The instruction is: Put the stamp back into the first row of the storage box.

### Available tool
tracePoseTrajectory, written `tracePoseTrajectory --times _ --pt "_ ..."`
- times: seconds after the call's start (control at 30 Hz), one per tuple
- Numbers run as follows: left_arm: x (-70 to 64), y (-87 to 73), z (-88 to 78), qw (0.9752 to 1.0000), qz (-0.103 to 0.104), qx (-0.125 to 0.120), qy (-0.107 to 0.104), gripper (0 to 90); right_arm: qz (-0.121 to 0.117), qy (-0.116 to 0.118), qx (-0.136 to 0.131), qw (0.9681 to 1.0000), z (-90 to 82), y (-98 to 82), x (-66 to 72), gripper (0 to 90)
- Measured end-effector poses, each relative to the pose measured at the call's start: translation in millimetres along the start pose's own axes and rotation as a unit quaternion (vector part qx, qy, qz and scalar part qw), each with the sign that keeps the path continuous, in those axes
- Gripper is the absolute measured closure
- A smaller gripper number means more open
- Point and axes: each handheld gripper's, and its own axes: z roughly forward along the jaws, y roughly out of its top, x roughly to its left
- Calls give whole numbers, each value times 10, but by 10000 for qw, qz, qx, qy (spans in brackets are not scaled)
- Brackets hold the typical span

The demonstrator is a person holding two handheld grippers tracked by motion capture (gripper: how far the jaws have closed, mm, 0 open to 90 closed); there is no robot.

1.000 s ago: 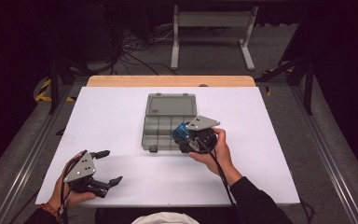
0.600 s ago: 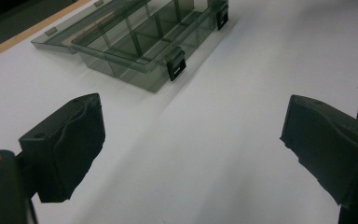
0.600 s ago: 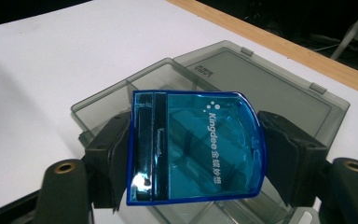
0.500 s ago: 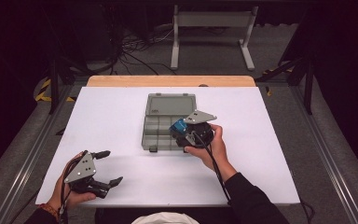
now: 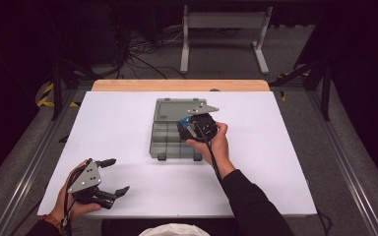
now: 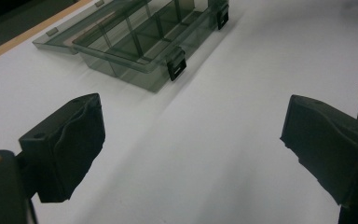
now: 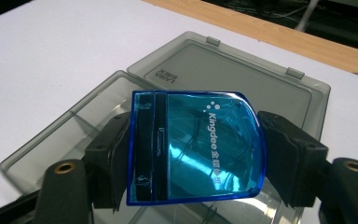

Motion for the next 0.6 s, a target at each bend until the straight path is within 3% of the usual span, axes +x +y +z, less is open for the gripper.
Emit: tracePoseTrajectory --times 0.13,0.3,0.6 --pt "-6 3 4 10000 -2 4 -2 67 285 -52 148 9995 114 13 -45 317" --pt "-11 1 -1 10000 -31 5 7 67 539 -319 390 9973 248 2 -107 317" --pt "-16 1 4 10000 -24 25 -11 67 724 -670 698 9927 348 -28 -85 317"
